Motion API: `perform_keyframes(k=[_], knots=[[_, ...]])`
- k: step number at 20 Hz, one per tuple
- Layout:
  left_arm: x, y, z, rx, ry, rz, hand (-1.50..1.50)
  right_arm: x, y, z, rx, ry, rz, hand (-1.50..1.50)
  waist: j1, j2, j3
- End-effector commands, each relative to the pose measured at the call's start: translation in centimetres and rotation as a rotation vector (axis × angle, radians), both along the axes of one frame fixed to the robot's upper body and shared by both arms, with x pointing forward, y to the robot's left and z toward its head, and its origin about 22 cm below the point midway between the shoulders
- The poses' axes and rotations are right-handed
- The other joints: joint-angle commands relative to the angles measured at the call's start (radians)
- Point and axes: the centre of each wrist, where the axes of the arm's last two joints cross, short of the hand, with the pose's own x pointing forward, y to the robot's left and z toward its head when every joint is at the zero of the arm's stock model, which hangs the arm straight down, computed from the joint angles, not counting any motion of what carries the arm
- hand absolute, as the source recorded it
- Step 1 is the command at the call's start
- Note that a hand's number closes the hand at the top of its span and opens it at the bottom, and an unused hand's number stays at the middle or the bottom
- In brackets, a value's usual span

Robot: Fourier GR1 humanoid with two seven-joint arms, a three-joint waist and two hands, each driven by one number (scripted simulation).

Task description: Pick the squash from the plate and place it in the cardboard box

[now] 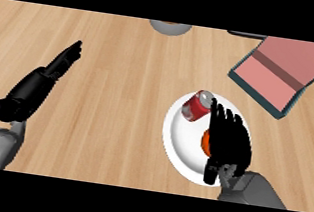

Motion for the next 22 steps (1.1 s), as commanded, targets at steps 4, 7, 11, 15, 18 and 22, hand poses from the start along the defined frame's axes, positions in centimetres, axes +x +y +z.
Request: perform_keyframes(k=[4,7,11,15,18,22], knots=[[1.4,-0.5,-0.9,-0.017,0.004,-0.015,0.00,-0.4,-1.6,-2.4,-0.010,0.038,-0.066,-1.50,-0.005,0.003,0.001],[-1.0,0.5,-0.1,-0.007,0.004,-0.005,0.00,1.5,-1.2,-1.7,0.009,0.061,-0.049,-1.50,0.003,0.002,0.001],[-0.5,-0.7,-0.2,0.004,0.007,0.001,0.00,-0.3,-3.3,-4.2,0.006,0.011,0.100,1.50,0.001,0.003,0.001],[0.5,-1.2,1.8,-0.008,0.002,-0.004,0.00,1.8,-0.7,-4.4,-0.032,-0.102,0.126,1.50,0.005,0.003,0.002],[0.1,1.5,1.1,-0.010,0.002,0.011,0.00,0.6,-2.5,-3.0,-0.047,-0.142,0.158,1.50,-0.001,0.002,0.001],[0.2,-1.6,0.2,-0.001,-0.012,-0.036,0.00,5.5,0.9,-0.9,0.088,-0.149,0.363,1.50,0.032,0.012,0.002]])
